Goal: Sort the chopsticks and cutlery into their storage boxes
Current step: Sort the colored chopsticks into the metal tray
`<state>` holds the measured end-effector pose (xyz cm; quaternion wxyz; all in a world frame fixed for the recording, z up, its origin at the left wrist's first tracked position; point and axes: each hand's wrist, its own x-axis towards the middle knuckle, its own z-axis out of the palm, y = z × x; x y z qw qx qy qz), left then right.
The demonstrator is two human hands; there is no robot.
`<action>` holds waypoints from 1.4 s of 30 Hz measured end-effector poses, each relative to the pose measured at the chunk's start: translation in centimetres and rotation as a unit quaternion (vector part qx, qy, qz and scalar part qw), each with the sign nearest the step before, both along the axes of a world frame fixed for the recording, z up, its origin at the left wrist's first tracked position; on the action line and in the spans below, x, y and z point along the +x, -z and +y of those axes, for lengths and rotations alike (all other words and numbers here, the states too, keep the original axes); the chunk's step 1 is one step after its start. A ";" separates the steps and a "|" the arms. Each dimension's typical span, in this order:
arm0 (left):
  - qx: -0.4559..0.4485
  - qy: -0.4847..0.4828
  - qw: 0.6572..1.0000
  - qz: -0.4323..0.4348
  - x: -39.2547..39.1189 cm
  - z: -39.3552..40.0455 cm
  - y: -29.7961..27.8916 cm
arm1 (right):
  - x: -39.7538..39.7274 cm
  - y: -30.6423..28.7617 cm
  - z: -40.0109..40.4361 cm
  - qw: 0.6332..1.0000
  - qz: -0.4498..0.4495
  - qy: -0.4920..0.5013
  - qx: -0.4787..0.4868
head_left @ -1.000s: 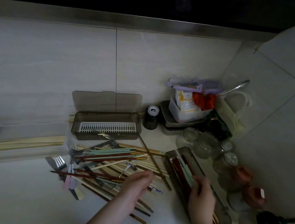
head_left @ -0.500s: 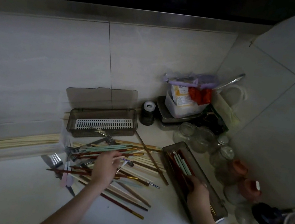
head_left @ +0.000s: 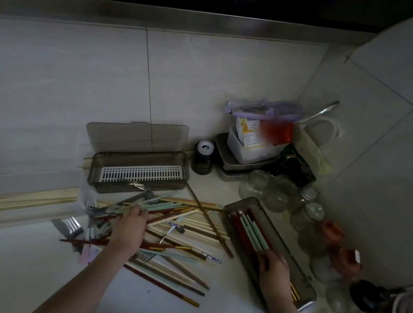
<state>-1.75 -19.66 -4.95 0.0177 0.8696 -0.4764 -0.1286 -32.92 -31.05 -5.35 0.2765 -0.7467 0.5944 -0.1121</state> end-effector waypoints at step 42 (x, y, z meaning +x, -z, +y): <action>-0.211 -0.018 0.903 0.374 -13.2 -0.6 -3.7 | 6.4 -7.0 3.3 0.966 -0.218 -0.045 0.129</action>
